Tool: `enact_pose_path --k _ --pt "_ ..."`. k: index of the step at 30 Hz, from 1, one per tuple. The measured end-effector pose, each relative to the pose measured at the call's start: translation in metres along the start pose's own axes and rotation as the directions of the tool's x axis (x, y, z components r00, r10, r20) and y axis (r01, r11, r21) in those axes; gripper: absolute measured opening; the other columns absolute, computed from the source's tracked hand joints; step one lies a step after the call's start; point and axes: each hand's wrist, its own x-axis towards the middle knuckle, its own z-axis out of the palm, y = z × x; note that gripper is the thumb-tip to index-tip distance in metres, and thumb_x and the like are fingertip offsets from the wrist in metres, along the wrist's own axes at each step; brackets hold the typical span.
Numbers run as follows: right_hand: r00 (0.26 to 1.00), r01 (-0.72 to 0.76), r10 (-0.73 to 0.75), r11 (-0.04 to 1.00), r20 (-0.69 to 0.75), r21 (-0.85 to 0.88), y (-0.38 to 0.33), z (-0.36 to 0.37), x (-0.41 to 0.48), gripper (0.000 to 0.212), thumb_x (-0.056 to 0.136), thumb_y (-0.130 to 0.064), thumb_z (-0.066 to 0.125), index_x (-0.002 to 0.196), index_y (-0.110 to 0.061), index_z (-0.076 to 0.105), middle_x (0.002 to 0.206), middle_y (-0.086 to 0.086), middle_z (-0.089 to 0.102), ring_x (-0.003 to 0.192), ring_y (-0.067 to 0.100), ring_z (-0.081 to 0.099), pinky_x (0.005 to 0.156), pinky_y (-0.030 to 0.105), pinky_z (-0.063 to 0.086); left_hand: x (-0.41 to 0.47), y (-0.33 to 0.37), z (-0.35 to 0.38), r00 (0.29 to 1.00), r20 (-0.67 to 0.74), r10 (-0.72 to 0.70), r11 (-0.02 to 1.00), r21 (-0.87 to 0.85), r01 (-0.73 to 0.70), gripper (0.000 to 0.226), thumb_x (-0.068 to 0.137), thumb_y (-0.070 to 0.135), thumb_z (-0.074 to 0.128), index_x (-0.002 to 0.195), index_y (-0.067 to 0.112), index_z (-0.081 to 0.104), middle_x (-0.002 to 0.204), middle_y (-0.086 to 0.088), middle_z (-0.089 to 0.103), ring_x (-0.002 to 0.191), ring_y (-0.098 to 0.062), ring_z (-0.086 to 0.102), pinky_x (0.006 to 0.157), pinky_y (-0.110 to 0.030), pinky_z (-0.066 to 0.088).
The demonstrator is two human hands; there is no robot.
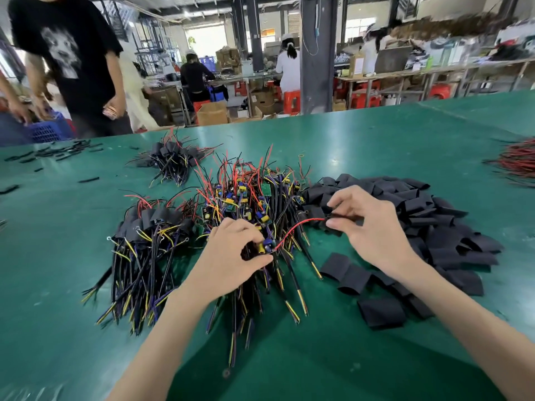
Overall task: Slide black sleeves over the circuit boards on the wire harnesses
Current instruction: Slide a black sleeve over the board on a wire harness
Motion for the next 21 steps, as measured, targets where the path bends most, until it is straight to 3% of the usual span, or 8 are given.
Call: enact_pose_path --k 4,7,10,15,21 --pt "0.989 0.064 -0.046 0.990 0.143 -0.125 0.0033 -0.0038 0.0011 0.038 0.077 -0.001 0.072 0.101 -0.025 0.057 0.079 -0.011 0.062 0.074 0.003 0.056 0.078 0.014 0.043 0.0005 0.0028 -0.0058 0.994 -0.072 -0.084 0.968 -0.244 0.064 0.019 0.079 0.033 0.074 0.089 0.031 0.058 0.080 0.014 0.062 0.080 -0.003 0.055 0.078 -0.017 0.042" --pt "0.966 0.149 -0.093 0.962 0.242 -0.228 0.0047 -0.0024 -0.0015 0.043 0.077 -0.010 0.074 0.114 -0.020 0.056 0.092 -0.010 0.063 0.089 0.009 0.059 0.089 0.032 0.046 0.0021 0.0028 -0.0061 0.988 -0.074 -0.134 0.949 -0.298 0.106 0.020 0.080 0.033 0.073 0.094 0.028 0.059 0.072 0.000 0.063 0.067 -0.015 0.058 0.071 -0.027 0.045" --pt "0.947 0.226 -0.140 0.929 0.288 -0.293 0.0043 0.0022 -0.0054 0.044 0.079 -0.018 0.073 0.119 -0.024 0.054 0.107 -0.006 0.065 0.101 0.015 0.060 0.091 0.037 0.047 0.0021 0.0051 -0.0025 0.990 -0.068 -0.122 0.954 -0.284 0.098 0.021 0.080 0.031 0.073 0.097 0.022 0.065 0.069 -0.002 0.060 0.059 -0.006 0.049 0.065 -0.021 0.041" --pt "0.941 0.284 -0.172 0.870 0.292 -0.402 0.0061 -0.0012 -0.0040 0.045 0.081 -0.019 0.071 0.122 -0.025 0.052 0.109 -0.004 0.065 0.102 0.020 0.060 0.087 0.039 0.048 -0.0017 0.0104 -0.0006 0.991 -0.127 -0.052 0.964 -0.266 0.017 0.017 0.081 0.023 0.074 0.097 0.018 0.071 0.070 0.016 0.061 0.072 0.003 0.055 0.070 -0.007 0.041" --pt "0.904 0.335 -0.145 0.826 0.402 -0.454 0.0081 -0.0059 -0.0006 0.041 0.082 -0.016 0.069 0.120 -0.022 0.056 0.110 -0.002 0.063 0.103 0.022 0.056 0.088 0.039 0.044 0.0010 0.0078 -0.0015 0.985 -0.162 -0.066 0.979 -0.203 0.032 0.024 0.085 0.028 0.069 0.107 0.021 0.071 0.087 0.012 0.066 0.079 0.001 0.059 0.077 -0.013 0.044"
